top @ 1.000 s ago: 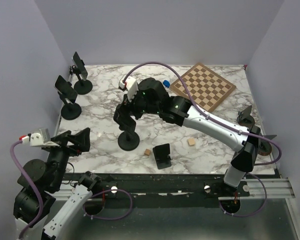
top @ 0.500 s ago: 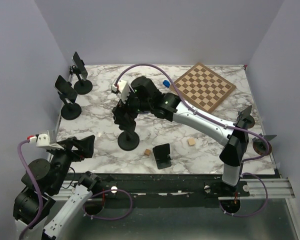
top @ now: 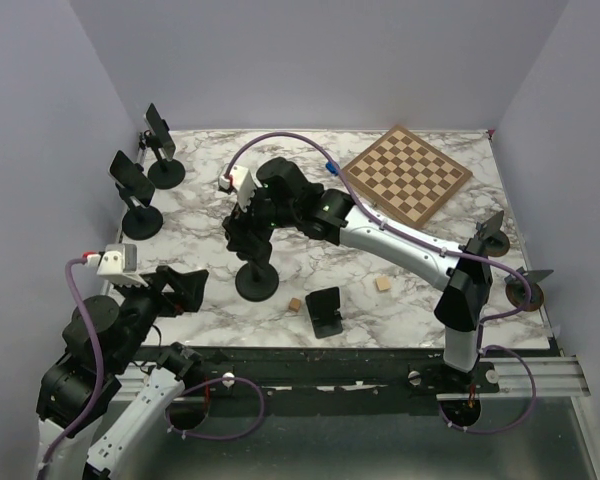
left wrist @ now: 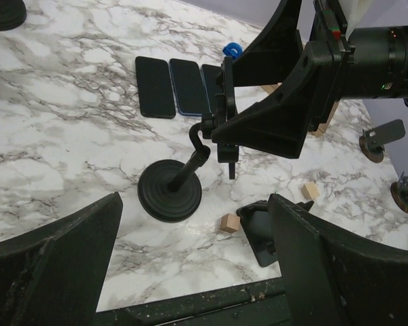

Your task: Remove the phone from the phone stand

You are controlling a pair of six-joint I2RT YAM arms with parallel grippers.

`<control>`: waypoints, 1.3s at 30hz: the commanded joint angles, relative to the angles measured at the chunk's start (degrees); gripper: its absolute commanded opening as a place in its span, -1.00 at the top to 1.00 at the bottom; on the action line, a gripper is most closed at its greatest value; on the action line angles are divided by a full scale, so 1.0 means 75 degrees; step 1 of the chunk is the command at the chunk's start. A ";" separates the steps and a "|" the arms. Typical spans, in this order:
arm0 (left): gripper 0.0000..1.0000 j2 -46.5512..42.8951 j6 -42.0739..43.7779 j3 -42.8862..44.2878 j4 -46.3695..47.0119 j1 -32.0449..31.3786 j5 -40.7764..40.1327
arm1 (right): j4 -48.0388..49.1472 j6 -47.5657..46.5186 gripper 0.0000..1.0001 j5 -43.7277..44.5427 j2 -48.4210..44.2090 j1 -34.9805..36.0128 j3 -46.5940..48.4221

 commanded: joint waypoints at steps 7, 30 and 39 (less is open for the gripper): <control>-0.85 0.0310 -0.0075 -0.0525 0.0530 0.0030 0.1118 | 0.0383 0.0637 0.58 0.0535 0.0022 -0.0006 -0.0369; -0.25 0.2852 -0.0395 -0.1868 0.3421 0.0546 0.2603 | 0.0079 0.2530 0.99 0.0372 -0.0328 -0.0207 -0.0440; -0.10 0.3408 -0.0234 -0.1788 0.3915 0.0917 0.2999 | 0.0062 0.2544 0.99 0.0082 -0.0223 -0.0215 -0.0318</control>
